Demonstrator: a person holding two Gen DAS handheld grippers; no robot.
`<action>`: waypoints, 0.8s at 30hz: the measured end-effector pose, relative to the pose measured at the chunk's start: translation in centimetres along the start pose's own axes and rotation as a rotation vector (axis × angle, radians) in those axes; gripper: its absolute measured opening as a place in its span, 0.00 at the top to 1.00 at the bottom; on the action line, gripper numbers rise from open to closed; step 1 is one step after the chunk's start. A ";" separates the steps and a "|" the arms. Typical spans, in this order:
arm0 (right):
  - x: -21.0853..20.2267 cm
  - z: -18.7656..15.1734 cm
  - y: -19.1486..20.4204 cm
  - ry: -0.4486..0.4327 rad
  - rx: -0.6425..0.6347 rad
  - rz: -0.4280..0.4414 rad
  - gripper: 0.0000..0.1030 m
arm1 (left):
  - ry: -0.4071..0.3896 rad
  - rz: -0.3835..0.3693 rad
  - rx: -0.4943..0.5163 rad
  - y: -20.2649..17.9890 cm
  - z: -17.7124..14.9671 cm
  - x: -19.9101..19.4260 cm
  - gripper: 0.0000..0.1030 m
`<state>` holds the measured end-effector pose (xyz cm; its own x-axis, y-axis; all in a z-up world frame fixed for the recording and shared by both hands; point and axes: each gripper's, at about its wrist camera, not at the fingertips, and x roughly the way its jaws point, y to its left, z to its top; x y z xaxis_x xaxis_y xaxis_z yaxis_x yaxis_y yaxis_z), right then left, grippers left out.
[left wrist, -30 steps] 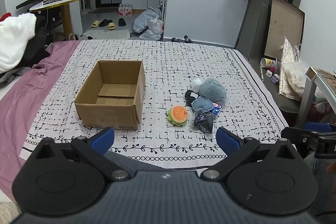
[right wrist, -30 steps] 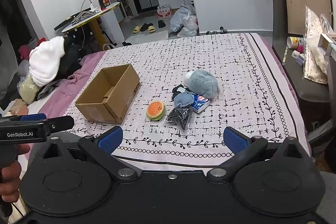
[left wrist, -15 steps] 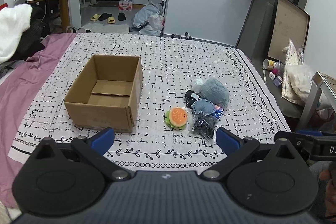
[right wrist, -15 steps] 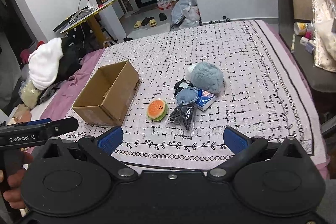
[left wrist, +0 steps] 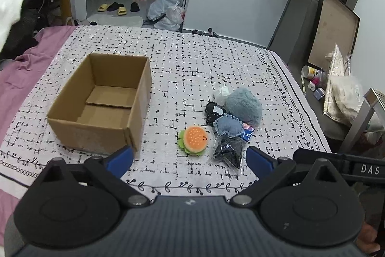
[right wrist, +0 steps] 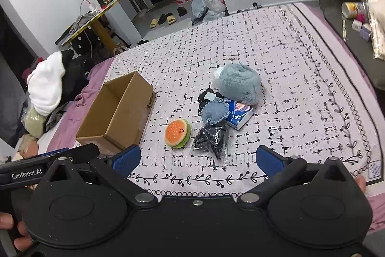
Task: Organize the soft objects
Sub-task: 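Grasp the hamburger plush with the left tool while the right tool grasps the black plastic bundle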
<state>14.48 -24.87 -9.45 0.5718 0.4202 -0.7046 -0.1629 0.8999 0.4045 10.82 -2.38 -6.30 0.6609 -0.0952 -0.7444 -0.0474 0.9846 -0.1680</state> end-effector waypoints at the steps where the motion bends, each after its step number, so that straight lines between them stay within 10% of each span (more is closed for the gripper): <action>1: 0.4 0.2 -0.2 0.007 0.012 0.007 0.00 | 0.002 -0.002 0.001 0.0 0.2 0.4 0.03; 24: 10.9 1.1 -5.0 0.136 0.238 0.048 0.22 | 0.188 -0.037 -0.013 0.1 1.9 12.7 0.29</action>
<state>22.41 -24.97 -18.48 0.4519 0.4884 -0.7465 0.0152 0.8325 0.5539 20.63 -3.17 -14.58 0.5107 -0.1578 -0.8451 -0.0362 0.9782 -0.2045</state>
